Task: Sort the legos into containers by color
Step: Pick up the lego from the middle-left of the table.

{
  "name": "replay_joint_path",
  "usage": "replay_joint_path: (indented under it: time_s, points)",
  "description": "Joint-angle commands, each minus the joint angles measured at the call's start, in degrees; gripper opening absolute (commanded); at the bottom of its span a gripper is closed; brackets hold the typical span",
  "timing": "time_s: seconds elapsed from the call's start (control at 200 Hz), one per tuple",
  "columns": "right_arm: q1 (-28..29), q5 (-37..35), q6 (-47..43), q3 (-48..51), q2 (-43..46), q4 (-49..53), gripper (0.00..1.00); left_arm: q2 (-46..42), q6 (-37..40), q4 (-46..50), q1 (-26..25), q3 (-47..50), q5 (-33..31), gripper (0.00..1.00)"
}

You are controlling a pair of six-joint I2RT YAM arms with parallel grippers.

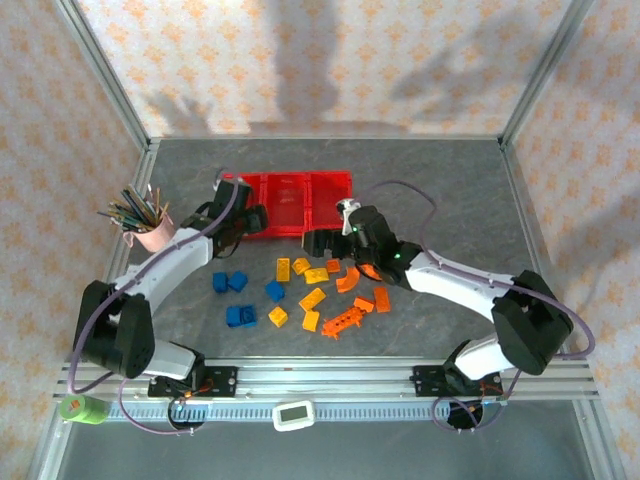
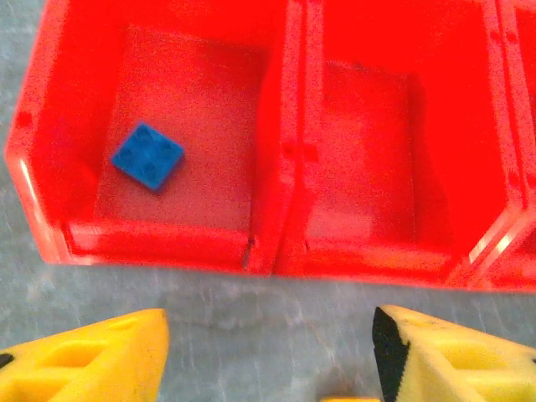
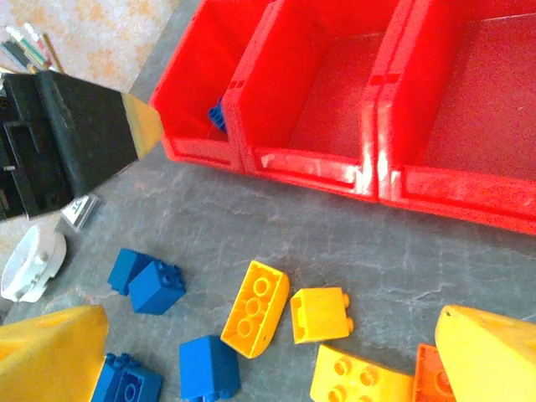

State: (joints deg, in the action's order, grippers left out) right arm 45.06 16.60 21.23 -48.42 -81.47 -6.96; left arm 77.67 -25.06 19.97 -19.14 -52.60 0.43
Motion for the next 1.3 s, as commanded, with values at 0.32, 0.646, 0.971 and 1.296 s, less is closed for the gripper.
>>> replay_joint_path:
  time_s: [0.32, 0.646, 0.971, 1.296]
  points:
    - [10.96, -5.79, -1.42, 5.87, 0.62, -1.1, 1.0, -9.38, -10.23, 6.57, -10.85, 11.86, 0.56, 0.75]
    - [12.35, -9.02, 2.47, 9.84, 1.22, -4.41, 1.0, -5.57, -12.52, 4.1, -15.6, 15.98, 2.86, 0.76]
    - [12.34, -12.36, 2.94, 11.88, 4.07, -5.17, 1.0, -0.13, -13.96, -0.48, -17.68, 16.22, 3.01, 0.76]
    - [12.43, -12.6, 2.8, 12.44, 3.6, -5.87, 1.0, 4.09, -14.71, -5.46, -17.69, 15.21, 2.04, 0.7]
